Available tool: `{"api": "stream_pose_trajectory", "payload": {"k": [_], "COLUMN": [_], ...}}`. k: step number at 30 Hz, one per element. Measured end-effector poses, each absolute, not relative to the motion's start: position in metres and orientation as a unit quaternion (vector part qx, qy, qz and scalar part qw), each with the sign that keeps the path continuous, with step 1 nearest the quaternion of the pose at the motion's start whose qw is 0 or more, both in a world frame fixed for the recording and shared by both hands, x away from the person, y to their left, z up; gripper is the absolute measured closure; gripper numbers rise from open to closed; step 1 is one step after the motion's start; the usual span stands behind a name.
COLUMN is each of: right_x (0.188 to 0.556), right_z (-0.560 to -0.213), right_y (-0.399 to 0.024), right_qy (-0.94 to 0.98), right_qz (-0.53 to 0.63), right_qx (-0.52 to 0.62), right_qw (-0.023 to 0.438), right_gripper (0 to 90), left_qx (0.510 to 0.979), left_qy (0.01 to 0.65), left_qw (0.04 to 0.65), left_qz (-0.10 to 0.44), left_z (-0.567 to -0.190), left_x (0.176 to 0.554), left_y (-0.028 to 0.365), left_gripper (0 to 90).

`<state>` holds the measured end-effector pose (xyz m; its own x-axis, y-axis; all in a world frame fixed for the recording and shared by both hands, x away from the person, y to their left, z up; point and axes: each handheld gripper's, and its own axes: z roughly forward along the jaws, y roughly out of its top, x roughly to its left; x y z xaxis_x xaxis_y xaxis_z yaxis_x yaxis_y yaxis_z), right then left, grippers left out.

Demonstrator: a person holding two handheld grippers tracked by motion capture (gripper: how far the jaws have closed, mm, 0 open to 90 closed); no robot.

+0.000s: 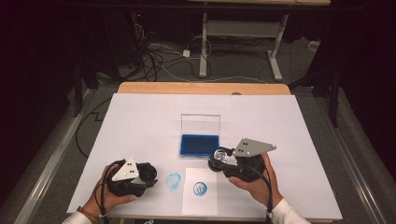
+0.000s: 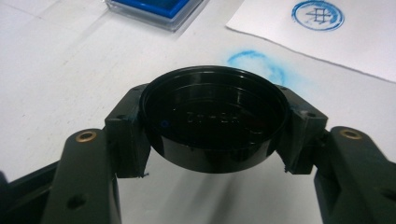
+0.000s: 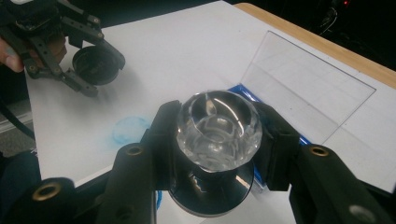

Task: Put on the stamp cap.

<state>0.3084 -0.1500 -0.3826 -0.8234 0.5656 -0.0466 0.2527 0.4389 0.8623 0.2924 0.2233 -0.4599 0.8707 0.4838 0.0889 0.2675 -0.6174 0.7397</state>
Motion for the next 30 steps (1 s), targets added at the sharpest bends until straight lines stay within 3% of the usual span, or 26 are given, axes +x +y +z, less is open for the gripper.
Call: {"api": "stream_pose_trajectory", "payload": {"k": [14, 30], "right_x": [0.307, 0.301], "right_z": [-0.371, -0.355], "right_y": [-0.153, -0.136], "right_qy": [0.817, 0.8], "right_qz": [0.49, 0.535], "right_qx": [0.246, 0.224], "right_qw": [0.175, 0.154], "right_gripper": [56.9, 56.9], "left_qx": [0.886, 0.875], "left_qy": [0.188, 0.162], "left_qw": [0.405, 0.448], "left_qz": [0.121, 0.09], "left_z": [-0.452, -0.443], "left_x": [0.296, 0.297], "left_y": [0.193, 0.145], "left_gripper": [36.2, 36.3]}}
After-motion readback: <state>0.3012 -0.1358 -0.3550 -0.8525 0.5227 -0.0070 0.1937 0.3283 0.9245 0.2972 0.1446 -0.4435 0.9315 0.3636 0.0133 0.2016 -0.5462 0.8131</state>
